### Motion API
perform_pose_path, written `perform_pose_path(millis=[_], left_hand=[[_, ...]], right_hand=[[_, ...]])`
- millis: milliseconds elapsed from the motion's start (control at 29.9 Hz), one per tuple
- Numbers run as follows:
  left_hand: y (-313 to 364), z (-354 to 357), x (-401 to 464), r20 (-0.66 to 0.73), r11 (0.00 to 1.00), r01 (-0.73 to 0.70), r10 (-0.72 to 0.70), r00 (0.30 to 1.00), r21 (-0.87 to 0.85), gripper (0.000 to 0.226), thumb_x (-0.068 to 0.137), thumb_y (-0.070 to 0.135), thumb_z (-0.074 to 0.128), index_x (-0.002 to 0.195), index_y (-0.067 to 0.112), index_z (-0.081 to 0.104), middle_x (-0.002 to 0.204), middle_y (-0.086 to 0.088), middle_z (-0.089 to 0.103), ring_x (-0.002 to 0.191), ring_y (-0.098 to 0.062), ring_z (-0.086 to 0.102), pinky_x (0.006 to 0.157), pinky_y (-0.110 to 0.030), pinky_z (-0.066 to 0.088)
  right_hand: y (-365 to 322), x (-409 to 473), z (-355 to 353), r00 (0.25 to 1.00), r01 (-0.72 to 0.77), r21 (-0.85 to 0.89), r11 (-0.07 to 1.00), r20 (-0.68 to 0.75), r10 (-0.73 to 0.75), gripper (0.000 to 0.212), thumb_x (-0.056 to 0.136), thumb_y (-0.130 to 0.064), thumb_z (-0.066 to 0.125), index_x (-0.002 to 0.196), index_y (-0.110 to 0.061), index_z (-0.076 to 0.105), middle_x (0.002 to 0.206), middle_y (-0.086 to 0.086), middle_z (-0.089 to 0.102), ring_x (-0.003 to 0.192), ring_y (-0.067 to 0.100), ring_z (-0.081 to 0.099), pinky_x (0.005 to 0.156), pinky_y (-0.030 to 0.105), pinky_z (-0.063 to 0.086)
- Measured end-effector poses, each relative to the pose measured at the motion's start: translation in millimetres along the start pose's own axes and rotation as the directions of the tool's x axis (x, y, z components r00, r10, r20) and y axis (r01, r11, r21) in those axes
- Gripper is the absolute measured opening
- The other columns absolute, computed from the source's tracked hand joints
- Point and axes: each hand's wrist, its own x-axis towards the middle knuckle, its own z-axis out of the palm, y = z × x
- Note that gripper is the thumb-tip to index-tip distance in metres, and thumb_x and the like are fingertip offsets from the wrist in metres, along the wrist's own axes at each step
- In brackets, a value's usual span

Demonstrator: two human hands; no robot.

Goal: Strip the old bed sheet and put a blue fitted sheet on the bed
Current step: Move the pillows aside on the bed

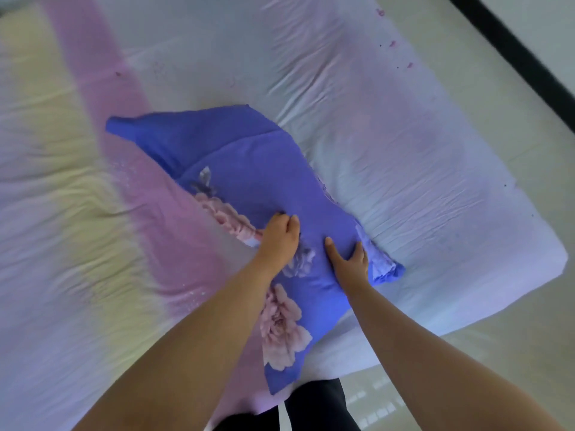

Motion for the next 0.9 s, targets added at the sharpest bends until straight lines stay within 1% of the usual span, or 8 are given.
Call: perform_pose_path(millis=[167, 234, 334, 468, 568, 668, 735, 902], left_hand=[[78, 17, -7, 0.076, 0.98, -0.171, 0.179, 0.981, -0.103, 0.026, 0.1, 0.013, 0.041, 0.098, -0.006, 0.058, 0.101, -0.016, 0.06, 0.098, -0.026, 0.056, 0.078, -0.018, 0.033], [98, 22, -11, 0.098, 0.972, -0.194, 0.207, 0.973, -0.133, 0.026, 0.1, 0.013, 0.042, 0.094, -0.006, 0.058, 0.101, -0.021, 0.06, 0.095, -0.027, 0.056, 0.077, -0.021, 0.033], [123, 31, -6, 0.215, 0.981, -0.086, 0.123, 0.969, -0.175, 0.026, 0.1, 0.016, 0.038, 0.083, 0.007, 0.056, 0.1, -0.019, 0.063, 0.083, -0.025, 0.055, 0.07, -0.028, 0.037], [122, 27, -3, 0.33, 0.967, 0.056, 0.03, 0.944, -0.248, 0.031, 0.1, 0.015, 0.035, 0.072, 0.019, 0.044, 0.105, -0.015, 0.064, 0.064, -0.011, 0.061, 0.052, -0.018, 0.042], [84, -3, -9, 0.316, 0.941, 0.172, -0.075, 0.946, -0.291, 0.034, 0.1, 0.012, 0.033, 0.069, 0.016, 0.046, 0.101, -0.016, 0.064, 0.054, -0.002, 0.058, 0.039, -0.008, 0.036], [28, -56, -13, 0.271, 0.905, 0.279, -0.195, 0.943, -0.321, 0.028, 0.1, 0.016, 0.033, 0.079, 0.011, 0.051, 0.105, -0.013, 0.067, 0.058, -0.005, 0.06, 0.052, -0.02, 0.04], [-13, -98, -14, 0.223, 0.888, 0.317, -0.252, 0.942, -0.334, 0.024, 0.099, 0.017, 0.033, 0.089, 0.008, 0.053, 0.1, -0.005, 0.066, 0.067, -0.009, 0.059, 0.059, -0.024, 0.039], [-142, -224, -25, 0.051, 0.861, 0.337, -0.345, 0.937, -0.381, 0.029, 0.096, 0.013, 0.038, 0.074, 0.014, 0.056, 0.091, -0.006, 0.064, 0.067, -0.015, 0.059, 0.059, -0.024, 0.039]], right_hand=[[-18, -31, -57, 0.951, 0.141, 0.194, 0.971, -0.298, -0.079, 0.077, 0.086, -0.06, 0.052, 0.149, -0.029, 0.023, 0.158, -0.003, 0.016, 0.146, 0.021, 0.009, 0.117, 0.039, 0.01], [-25, -36, -82, 0.923, 0.15, 0.141, 0.979, -0.376, -0.088, 0.077, 0.084, -0.064, 0.051, 0.149, -0.035, 0.022, 0.159, -0.007, 0.011, 0.146, 0.024, 0.005, 0.118, 0.045, 0.011], [-35, -23, -115, 0.921, 0.09, 0.021, 0.996, -0.383, -0.075, 0.077, 0.086, -0.059, 0.052, 0.15, -0.03, 0.02, 0.159, -0.003, 0.008, 0.145, 0.029, 0.006, 0.115, 0.047, 0.013], [-44, -4, -118, 0.979, 0.131, -0.301, 0.944, -0.114, -0.172, 0.064, 0.092, -0.034, 0.053, 0.148, -0.015, 0.028, 0.151, 0.014, 0.032, 0.137, 0.033, 0.031, 0.111, 0.04, 0.025], [-61, -20, -76, 0.986, 0.166, -0.404, 0.899, 0.092, -0.141, 0.059, 0.089, -0.039, 0.052, 0.141, -0.016, 0.038, 0.141, 0.012, 0.046, 0.127, 0.031, 0.046, 0.102, 0.037, 0.037], [-80, -54, -10, 0.947, 0.294, -0.51, 0.808, 0.269, -0.175, 0.055, 0.086, -0.049, 0.047, 0.131, -0.018, 0.05, 0.133, 0.005, 0.052, 0.113, 0.026, 0.058, 0.088, 0.029, 0.043], [-94, -84, 38, 0.915, 0.372, -0.521, 0.768, 0.344, -0.211, 0.048, 0.089, -0.046, 0.051, 0.13, -0.02, 0.05, 0.131, 0.001, 0.054, 0.114, 0.022, 0.057, 0.089, 0.028, 0.042], [-126, -155, 186, 0.785, 0.588, -0.52, 0.62, 0.553, -0.28, 0.041, 0.092, -0.042, 0.051, 0.126, -0.019, 0.053, 0.128, -0.001, 0.058, 0.114, 0.017, 0.056, 0.094, 0.028, 0.044]])
